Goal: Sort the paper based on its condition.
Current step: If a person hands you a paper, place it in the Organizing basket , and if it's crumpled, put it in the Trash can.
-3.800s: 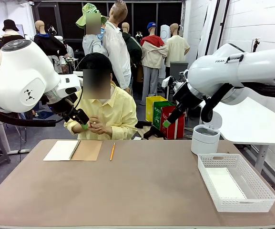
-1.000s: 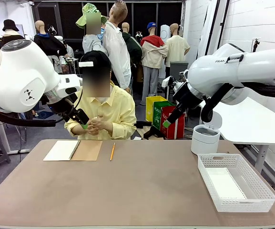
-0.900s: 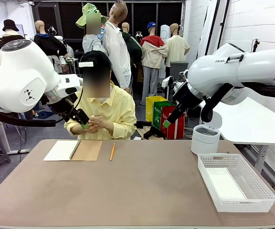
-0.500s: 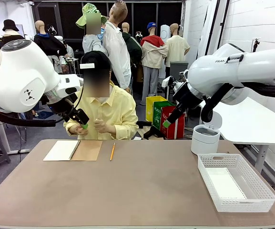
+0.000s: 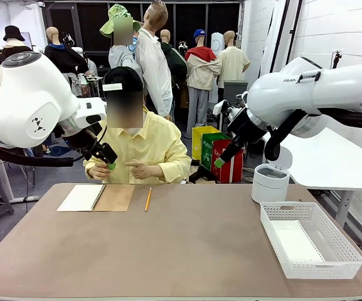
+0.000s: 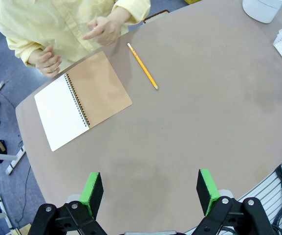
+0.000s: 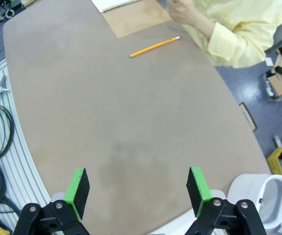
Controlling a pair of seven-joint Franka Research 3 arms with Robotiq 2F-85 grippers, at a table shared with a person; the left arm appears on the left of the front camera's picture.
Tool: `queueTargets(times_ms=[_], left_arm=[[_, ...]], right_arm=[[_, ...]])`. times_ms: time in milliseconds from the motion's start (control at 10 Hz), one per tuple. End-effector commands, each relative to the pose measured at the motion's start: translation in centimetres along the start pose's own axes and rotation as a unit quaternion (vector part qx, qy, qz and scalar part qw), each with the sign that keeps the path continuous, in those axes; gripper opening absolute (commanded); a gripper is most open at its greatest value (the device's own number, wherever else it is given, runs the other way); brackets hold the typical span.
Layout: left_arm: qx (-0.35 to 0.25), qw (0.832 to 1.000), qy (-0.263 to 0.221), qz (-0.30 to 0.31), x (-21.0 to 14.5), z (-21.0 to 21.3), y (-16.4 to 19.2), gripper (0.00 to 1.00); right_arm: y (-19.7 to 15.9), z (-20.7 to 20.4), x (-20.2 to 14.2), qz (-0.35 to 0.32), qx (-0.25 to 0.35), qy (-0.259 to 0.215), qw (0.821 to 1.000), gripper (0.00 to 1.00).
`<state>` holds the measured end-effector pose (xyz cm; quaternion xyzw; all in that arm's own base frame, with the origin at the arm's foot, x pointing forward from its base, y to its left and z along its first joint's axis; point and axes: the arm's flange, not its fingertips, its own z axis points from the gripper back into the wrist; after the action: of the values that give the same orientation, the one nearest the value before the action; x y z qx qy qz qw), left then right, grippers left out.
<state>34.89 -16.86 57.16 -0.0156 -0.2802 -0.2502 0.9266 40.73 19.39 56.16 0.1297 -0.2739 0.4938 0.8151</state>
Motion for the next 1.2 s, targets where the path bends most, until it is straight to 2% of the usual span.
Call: queueTargets(times_ms=[0, 1100], left_arm=[[0.001, 1.0, 0.0, -0.003, -0.06, 0.06, 0.06, 1.0], [0.001, 1.0, 0.0, -0.003, -0.06, 0.06, 0.06, 1.0]], right_arm=[[-0.03, -0.07, -0.01, 0.0, -0.001, -0.001, 1.0, 1.0], [-0.03, -0.07, -0.01, 0.0, -0.001, -0.001, 1.0, 1.0]])
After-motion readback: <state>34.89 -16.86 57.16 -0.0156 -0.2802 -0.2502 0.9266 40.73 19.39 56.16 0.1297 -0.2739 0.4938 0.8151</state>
